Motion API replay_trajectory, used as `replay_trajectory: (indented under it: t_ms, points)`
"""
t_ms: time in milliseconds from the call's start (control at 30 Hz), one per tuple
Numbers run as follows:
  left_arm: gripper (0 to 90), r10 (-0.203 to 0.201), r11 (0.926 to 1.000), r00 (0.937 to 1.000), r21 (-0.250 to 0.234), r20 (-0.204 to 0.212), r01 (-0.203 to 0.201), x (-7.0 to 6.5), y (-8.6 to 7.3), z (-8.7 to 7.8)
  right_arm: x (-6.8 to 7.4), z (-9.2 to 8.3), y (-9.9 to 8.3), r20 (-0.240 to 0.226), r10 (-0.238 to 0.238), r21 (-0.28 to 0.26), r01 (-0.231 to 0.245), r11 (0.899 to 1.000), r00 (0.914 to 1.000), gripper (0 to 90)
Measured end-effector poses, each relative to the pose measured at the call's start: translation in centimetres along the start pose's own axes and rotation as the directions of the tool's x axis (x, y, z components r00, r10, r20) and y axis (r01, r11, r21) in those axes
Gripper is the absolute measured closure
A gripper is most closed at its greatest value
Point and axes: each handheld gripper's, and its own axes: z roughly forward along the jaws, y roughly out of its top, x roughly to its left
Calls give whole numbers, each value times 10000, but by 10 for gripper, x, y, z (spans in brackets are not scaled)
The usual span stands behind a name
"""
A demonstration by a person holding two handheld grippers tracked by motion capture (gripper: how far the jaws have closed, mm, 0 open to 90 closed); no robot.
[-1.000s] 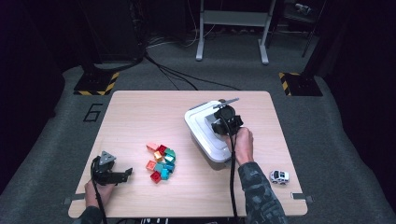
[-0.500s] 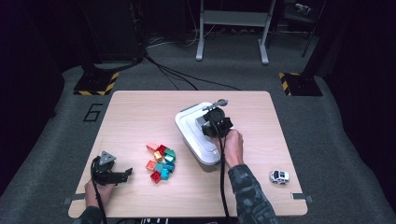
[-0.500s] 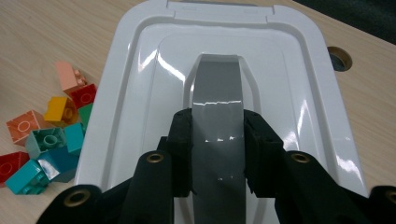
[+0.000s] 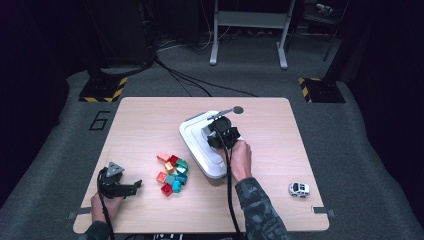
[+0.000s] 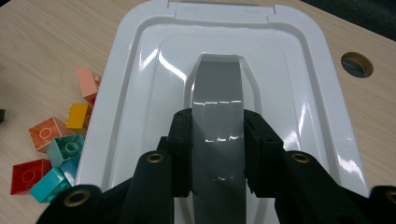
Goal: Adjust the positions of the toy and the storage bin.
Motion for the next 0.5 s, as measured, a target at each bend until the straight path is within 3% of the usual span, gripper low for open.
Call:
replay_trajectory:
  t_ms: [500]
  points:
    - [69,9,10000,10000,5,-3,-9,0,0,0,4,1,2,48,308,56,-309,9995,9995,674]
